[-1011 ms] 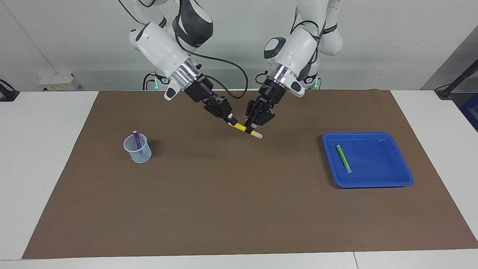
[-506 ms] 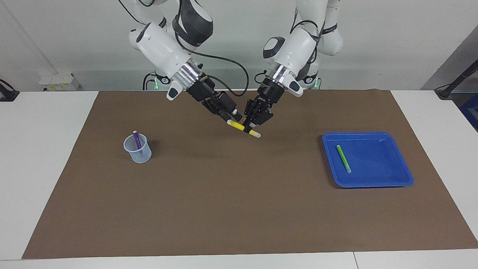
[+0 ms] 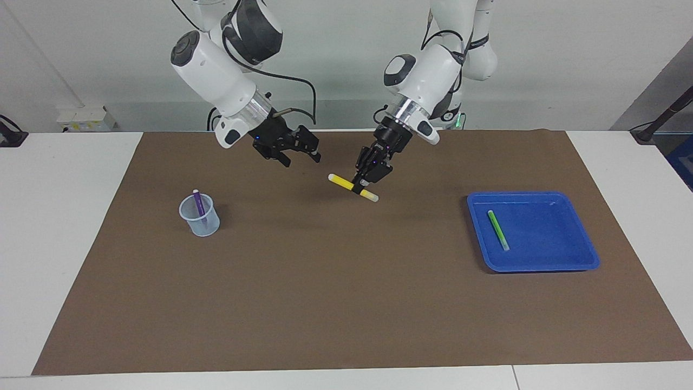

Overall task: Right arm passes pens to left for tray arrangement
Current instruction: 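Carry the yellow pen toward the tray while the right gripper returns to the cup, then lower the yellow pen into the blue tray with the left gripper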

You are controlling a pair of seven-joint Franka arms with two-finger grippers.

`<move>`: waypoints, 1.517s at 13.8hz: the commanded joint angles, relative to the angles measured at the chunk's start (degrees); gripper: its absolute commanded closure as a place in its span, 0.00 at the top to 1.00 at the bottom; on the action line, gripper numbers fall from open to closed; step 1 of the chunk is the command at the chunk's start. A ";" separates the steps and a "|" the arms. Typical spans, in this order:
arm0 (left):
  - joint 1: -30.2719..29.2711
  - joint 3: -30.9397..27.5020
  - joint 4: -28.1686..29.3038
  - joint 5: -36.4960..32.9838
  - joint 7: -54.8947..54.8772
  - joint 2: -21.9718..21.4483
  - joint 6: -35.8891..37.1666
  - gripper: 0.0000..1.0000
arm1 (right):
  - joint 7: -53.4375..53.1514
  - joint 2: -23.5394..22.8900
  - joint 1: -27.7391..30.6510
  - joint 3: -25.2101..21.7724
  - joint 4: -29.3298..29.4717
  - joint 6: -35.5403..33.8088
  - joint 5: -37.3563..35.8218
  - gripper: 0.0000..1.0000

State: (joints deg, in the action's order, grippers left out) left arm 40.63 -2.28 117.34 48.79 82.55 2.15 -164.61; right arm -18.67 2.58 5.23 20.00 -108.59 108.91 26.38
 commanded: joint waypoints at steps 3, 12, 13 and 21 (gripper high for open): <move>-5.55 -0.27 0.26 0.78 -10.38 -2.15 11.22 0.00 | 5.73 1.73 1.89 0.48 -0.57 -6.77 -15.46 1.00; -15.75 -0.44 -0.09 -0.01 -27.42 -4.17 28.54 0.00 | 28.58 0.41 11.21 0.57 -3.90 -2.66 -25.84 1.00; -16.80 -0.53 -0.18 -0.19 -29.10 -4.26 30.03 0.00 | 29.47 0.41 11.47 0.57 -4.61 -2.04 -27.07 1.00; -25.59 -0.62 -2.73 -9.32 -42.98 -4.70 44.18 0.00 | 42.91 -0.73 17.27 0.57 -10.32 5.25 -27.79 1.00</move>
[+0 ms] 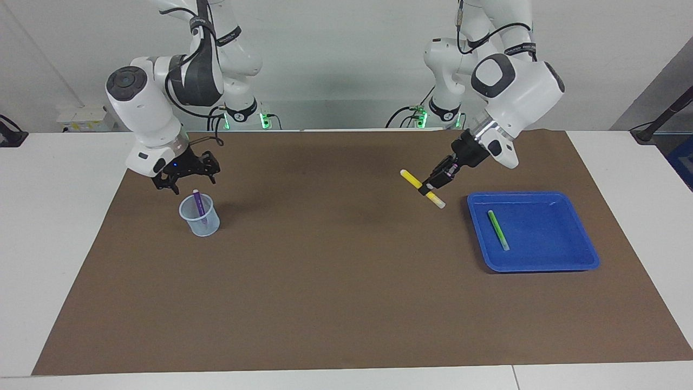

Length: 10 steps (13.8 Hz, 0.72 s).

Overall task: Right arm passes pens to left for tray arrangement
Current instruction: 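Lower the yellow pen into the blue tray with the left gripper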

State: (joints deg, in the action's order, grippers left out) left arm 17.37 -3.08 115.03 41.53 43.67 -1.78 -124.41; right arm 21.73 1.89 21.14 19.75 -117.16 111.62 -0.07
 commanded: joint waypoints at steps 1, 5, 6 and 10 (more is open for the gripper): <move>-3.64 0.18 -0.51 -3.20 -5.86 -0.86 5.40 0.00 | 3.75 0.05 1.71 0.82 -2.80 3.85 -1.33 1.00; -7.69 0.18 -2.26 -8.73 -14.82 -0.86 11.55 0.00 | 3.85 0.05 1.89 0.82 -5.35 5.00 -1.33 1.00; -8.74 0.18 -2.35 -9.97 -16.76 -0.86 12.69 0.00 | 3.76 0.13 2.32 0.82 -6.58 6.57 -1.33 0.99; -11.03 0.18 -2.44 -16.99 -24.84 -0.86 15.42 0.00 | 3.67 0.22 3.47 0.82 -7.82 7.73 -1.33 0.86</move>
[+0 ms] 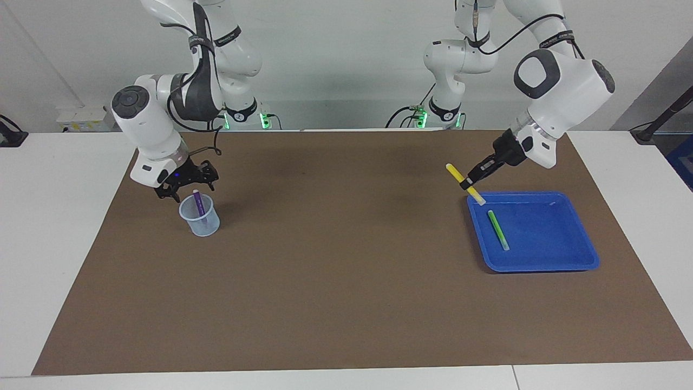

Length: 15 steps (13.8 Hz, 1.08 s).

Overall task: Right arm passes pens to left for tray arrangement
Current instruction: 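Lower the yellow pen into the blue tray with the left gripper, then release the yellow pen while the right gripper grasps the purple pen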

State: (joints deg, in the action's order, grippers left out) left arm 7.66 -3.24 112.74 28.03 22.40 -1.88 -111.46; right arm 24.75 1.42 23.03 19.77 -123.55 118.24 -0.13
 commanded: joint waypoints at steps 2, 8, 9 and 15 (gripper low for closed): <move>-2.91 0.33 -0.15 -6.57 -7.78 -0.93 3.52 0.00 | -0.74 0.78 1.75 0.80 -1.69 1.11 -1.19 0.84; -8.44 0.16 0.02 -13.95 -21.59 -1.29 5.11 0.00 | -6.98 0.69 1.75 0.88 -2.13 0.76 -1.10 0.76; -8.89 0.16 0.11 -15.09 -23.52 -1.20 5.02 0.00 | -8.39 0.69 1.75 0.88 -2.48 0.85 -1.10 0.74; -12.14 0.25 0.90 -20.99 -36.18 0.20 3.79 0.00 | -11.12 0.78 1.84 0.88 -2.92 0.59 -1.01 0.61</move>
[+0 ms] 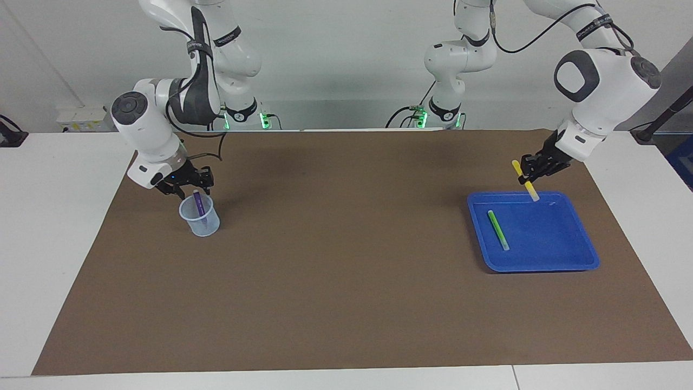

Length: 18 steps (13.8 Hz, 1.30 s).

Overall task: Right arm passes pens to left for tray arrangement
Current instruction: 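Release the yellow pen while the right gripper grasps the purple pen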

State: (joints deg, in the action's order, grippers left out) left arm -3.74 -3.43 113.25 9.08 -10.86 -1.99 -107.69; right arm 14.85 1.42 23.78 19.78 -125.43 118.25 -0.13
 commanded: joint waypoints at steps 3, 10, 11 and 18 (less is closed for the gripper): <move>-2.32 0.44 1.36 -2.13 -5.84 1.81 -2.42 0.00 | -1.23 0.77 1.09 0.88 -1.13 0.50 -1.01 0.50; -2.50 0.36 4.08 -2.13 -6.19 3.31 -8.75 0.00 | -1.23 0.86 1.09 0.88 -1.13 0.23 -1.01 0.29; -2.93 0.44 4.17 -2.13 -6.19 4.09 -9.29 0.00 | -1.23 0.86 1.09 0.88 -1.39 0.32 -1.01 0.28; -3.11 0.44 4.53 -2.13 -7.34 8.22 -14.82 0.00 | 0.00 0.69 1.18 0.88 -0.53 -1.08 -1.10 0.00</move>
State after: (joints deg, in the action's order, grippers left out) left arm -6.31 -3.37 117.10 7.96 -17.12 5.02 -119.78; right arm 14.65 1.56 23.86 19.78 -125.93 118.17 -0.14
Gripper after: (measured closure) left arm 0.815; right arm 0.828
